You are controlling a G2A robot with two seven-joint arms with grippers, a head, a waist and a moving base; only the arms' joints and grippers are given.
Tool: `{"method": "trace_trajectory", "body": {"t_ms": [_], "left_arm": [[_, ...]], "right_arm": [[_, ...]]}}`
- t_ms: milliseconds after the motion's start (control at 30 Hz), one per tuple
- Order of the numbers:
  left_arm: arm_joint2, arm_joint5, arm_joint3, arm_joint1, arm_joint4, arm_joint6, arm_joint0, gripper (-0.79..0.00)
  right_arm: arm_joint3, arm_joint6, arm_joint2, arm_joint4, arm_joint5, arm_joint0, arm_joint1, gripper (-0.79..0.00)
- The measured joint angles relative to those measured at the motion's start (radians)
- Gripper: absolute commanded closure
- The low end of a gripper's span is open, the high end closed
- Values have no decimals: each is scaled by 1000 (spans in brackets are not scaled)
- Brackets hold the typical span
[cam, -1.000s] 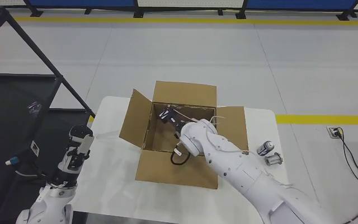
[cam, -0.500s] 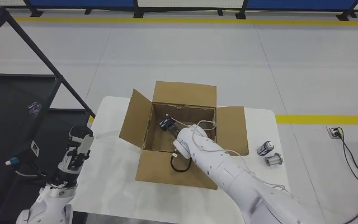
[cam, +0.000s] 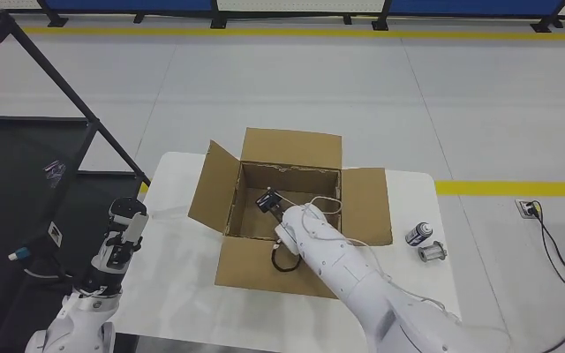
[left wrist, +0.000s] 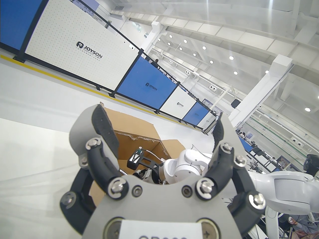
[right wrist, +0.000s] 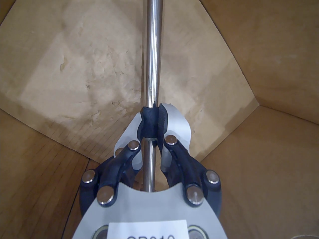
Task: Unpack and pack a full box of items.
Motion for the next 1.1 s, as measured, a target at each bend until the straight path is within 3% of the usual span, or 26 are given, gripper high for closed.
{"method": "trace_trajectory", "body": {"t_ms": [600, 833, 1100], "left_arm": [[0, 0, 0, 0, 0, 0, 0, -785], [0, 0, 0, 0, 0, 0, 0, -785], [0, 0, 0, 0, 0, 0, 0, -785]], "right_arm": [[44, -51, 64, 41, 4, 47, -13, -274], [-9, -82, 98, 36, 5, 44, 19, -265], [-240, -46, 156, -25, 50, -21, 96, -292]]}}
